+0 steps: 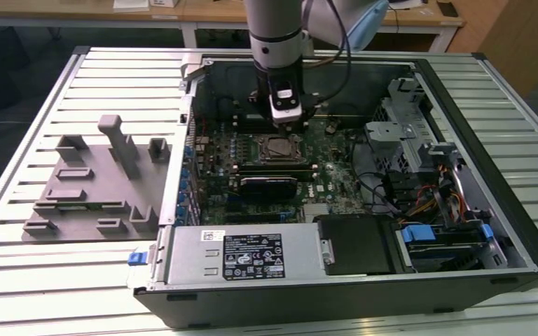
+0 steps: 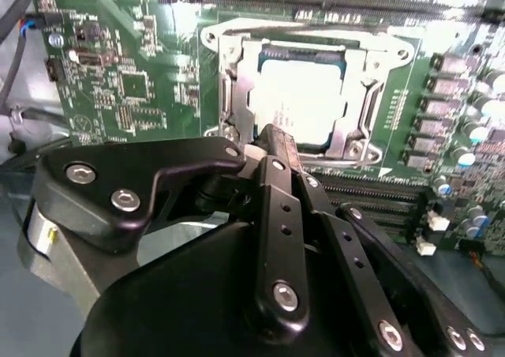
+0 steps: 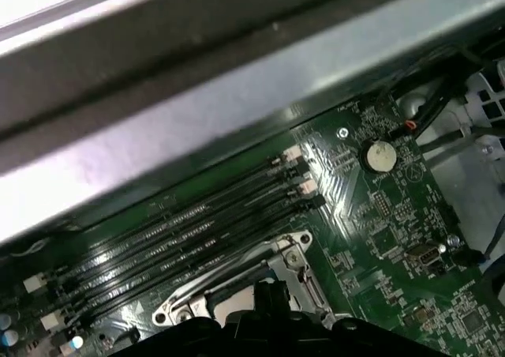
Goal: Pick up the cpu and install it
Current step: 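Install the first cpu locking lever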
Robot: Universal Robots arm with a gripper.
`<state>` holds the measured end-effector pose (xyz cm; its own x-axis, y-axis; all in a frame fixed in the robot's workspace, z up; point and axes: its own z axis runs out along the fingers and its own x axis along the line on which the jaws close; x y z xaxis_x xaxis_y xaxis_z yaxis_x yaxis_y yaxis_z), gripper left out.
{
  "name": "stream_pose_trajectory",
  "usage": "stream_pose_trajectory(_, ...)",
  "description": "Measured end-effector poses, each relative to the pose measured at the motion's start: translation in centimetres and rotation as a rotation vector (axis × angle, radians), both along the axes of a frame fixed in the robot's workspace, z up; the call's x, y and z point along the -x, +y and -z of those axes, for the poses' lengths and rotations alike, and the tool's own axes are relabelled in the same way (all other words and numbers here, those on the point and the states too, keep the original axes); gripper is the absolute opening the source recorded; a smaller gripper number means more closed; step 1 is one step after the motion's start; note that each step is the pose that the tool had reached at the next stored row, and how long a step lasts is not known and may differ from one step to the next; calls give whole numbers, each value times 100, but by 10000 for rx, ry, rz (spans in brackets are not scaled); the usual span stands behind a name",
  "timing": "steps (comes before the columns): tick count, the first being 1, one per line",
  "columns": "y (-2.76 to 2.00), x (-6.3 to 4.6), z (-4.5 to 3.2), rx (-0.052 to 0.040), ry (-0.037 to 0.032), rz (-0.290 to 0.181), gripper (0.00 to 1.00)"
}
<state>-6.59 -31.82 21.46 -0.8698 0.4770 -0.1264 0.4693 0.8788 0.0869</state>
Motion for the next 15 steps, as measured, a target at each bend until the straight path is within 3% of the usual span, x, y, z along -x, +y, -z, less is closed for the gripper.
stream_pose_trajectory(12, -129, -21, 12, 597, 652, 0, 11)
stream_pose_trajectory(15, -143, -21, 13, 666, 696, 2, 11)
